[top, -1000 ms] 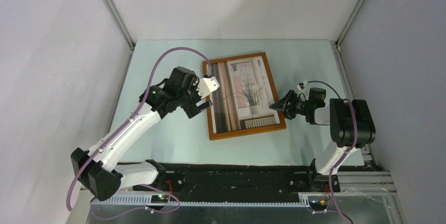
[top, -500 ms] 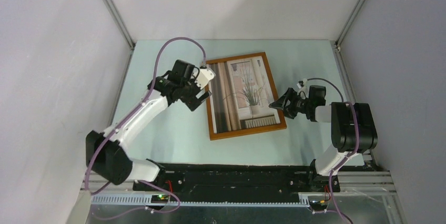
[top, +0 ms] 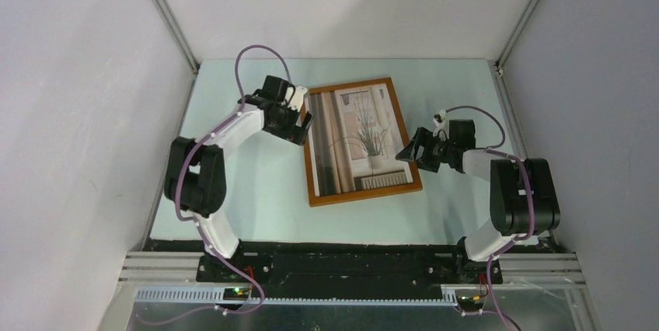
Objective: Put the photo into the frame
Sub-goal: Turn over the photo frame at the center of the board, then adjust the photo frame at the center of the board.
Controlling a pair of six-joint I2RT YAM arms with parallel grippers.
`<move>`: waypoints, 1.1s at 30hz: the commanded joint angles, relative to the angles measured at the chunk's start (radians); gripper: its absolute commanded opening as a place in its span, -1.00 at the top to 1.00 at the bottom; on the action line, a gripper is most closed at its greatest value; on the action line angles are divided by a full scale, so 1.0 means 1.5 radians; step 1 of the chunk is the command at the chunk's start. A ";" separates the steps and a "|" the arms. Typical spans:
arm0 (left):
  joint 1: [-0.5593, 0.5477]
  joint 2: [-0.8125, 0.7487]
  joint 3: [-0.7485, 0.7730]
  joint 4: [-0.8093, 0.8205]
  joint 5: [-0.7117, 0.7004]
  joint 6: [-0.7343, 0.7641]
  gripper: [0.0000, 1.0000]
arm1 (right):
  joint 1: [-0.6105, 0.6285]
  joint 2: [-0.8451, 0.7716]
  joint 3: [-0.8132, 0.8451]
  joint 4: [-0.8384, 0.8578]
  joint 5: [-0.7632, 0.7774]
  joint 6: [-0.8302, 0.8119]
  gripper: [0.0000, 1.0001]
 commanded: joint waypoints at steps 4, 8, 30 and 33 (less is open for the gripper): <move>0.033 0.069 0.040 0.058 0.105 -0.128 -0.99 | -0.013 -0.037 0.013 -0.035 0.018 -0.013 -0.63; 0.042 0.087 0.029 0.078 0.124 -0.155 -0.99 | -0.026 -0.050 0.010 -0.035 0.035 -0.018 -0.64; 0.052 0.107 -0.029 0.138 0.229 -0.234 -0.99 | -0.021 0.078 0.232 -0.254 0.074 -0.147 -0.69; 0.052 0.116 -0.028 0.140 0.240 -0.240 -0.99 | -0.004 0.104 0.246 -0.268 0.058 -0.165 -0.66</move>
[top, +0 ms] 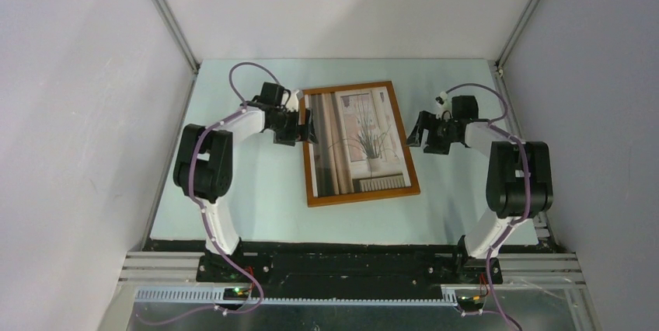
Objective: Put the photo into the frame
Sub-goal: Adjust the photo frame at the center of the board.
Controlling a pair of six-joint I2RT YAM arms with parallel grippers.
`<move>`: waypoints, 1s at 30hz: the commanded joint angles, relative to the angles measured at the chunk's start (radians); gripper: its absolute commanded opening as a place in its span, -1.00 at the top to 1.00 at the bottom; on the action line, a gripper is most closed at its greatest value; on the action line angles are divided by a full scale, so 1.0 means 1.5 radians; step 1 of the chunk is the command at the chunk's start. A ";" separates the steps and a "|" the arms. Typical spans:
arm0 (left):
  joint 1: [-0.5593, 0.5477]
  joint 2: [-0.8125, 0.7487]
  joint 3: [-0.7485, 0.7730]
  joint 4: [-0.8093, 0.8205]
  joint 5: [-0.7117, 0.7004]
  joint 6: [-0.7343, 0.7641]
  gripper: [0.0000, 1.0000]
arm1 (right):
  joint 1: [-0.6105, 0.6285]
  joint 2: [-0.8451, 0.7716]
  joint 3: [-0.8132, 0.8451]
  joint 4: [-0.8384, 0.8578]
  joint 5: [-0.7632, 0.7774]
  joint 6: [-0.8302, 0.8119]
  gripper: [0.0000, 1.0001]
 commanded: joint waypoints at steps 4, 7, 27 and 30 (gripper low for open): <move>0.006 0.028 0.003 0.022 0.053 -0.029 -0.99 | 0.030 0.049 0.041 -0.060 -0.067 -0.054 -0.62; 0.006 0.040 0.004 0.024 0.065 -0.032 -0.99 | 0.039 0.060 0.044 -0.067 -0.096 -0.061 -0.61; 0.007 0.048 0.005 0.023 0.083 -0.014 -0.99 | 0.103 0.066 0.049 -0.101 -0.192 -0.089 -0.56; 0.007 0.048 0.005 0.024 0.073 -0.009 -0.99 | 0.112 0.063 0.048 -0.108 -0.189 -0.097 -0.56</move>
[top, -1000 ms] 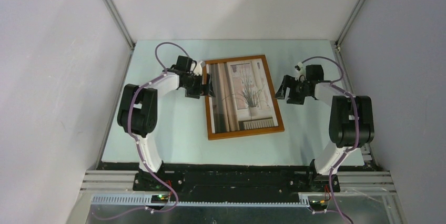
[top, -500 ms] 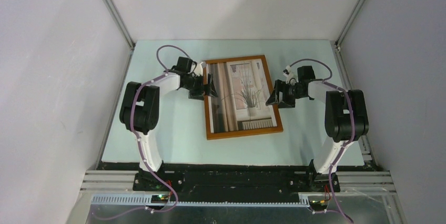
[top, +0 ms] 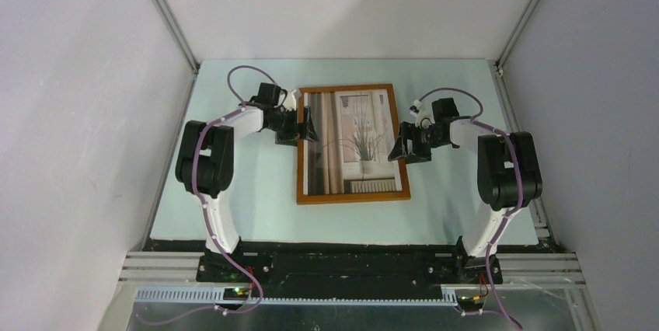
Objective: Put the photo into the frame
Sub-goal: Adjust the photo frame at the center of the board.
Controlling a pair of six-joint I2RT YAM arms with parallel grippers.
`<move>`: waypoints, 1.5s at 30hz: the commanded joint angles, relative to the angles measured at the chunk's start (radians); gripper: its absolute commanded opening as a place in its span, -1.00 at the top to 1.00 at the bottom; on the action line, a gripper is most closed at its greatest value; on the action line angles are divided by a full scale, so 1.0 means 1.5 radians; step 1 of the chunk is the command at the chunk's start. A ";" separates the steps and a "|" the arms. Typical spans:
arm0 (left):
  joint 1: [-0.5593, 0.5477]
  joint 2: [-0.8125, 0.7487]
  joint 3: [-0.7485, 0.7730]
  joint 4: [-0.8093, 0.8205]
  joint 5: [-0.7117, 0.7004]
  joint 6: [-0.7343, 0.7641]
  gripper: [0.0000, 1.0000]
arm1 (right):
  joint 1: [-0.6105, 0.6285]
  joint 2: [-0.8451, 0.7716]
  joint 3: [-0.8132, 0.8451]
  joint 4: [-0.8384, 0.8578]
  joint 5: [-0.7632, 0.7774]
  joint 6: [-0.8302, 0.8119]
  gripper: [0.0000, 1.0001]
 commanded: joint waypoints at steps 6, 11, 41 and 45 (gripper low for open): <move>-0.008 0.002 -0.007 -0.008 -0.025 0.025 -0.99 | 0.052 -0.009 0.014 -0.024 -0.074 -0.018 -0.56; -0.007 -0.013 -0.018 -0.009 -0.033 0.032 -0.99 | 0.063 -0.010 0.015 -0.027 -0.078 -0.024 -0.56; -0.012 -0.130 -0.147 -0.091 0.028 0.168 -0.97 | 0.070 -0.001 0.016 -0.101 -0.079 -0.115 -0.55; -0.012 -0.131 -0.143 -0.092 0.010 0.166 -0.97 | 0.076 -0.001 0.015 -0.104 -0.081 -0.116 -0.55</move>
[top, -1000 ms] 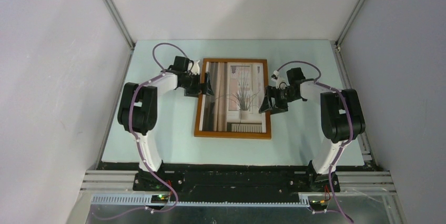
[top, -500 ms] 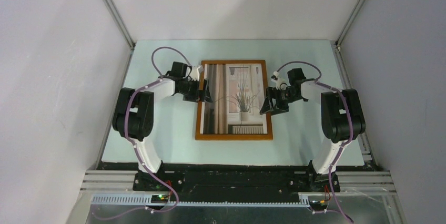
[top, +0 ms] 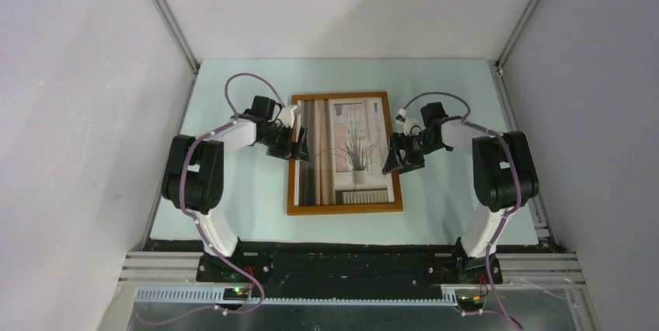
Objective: Put the photo into the frame
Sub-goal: Adjust the photo frame at the center of the board.
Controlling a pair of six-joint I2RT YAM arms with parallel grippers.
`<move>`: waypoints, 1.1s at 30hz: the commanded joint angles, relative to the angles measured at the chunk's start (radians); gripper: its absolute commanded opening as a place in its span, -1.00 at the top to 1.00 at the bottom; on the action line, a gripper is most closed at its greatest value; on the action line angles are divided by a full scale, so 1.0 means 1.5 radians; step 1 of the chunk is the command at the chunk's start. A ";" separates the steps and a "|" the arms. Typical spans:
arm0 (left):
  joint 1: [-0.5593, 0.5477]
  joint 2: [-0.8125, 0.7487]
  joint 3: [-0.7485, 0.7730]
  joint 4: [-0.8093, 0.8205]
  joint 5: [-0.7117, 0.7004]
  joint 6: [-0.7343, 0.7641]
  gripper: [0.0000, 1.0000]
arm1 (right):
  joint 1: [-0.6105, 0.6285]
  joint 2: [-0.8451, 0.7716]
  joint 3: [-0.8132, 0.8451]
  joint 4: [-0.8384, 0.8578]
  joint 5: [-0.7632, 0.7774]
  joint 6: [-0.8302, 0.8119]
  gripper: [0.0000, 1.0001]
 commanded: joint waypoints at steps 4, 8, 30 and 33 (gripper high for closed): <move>-0.013 -0.015 -0.009 -0.052 -0.004 0.010 -0.97 | 0.025 -0.003 0.014 -0.016 -0.049 -0.011 -0.55; -0.013 -0.014 -0.005 -0.051 -0.021 0.010 -0.97 | 0.022 -0.007 0.012 -0.018 -0.045 -0.010 -0.56; -0.002 -0.178 0.012 -0.027 -0.362 0.034 -0.97 | -0.146 -0.160 0.013 0.010 0.181 0.013 -0.93; -0.002 -0.246 -0.001 -0.007 -0.415 0.053 -0.97 | -0.159 -0.191 0.013 0.013 0.223 0.005 -0.95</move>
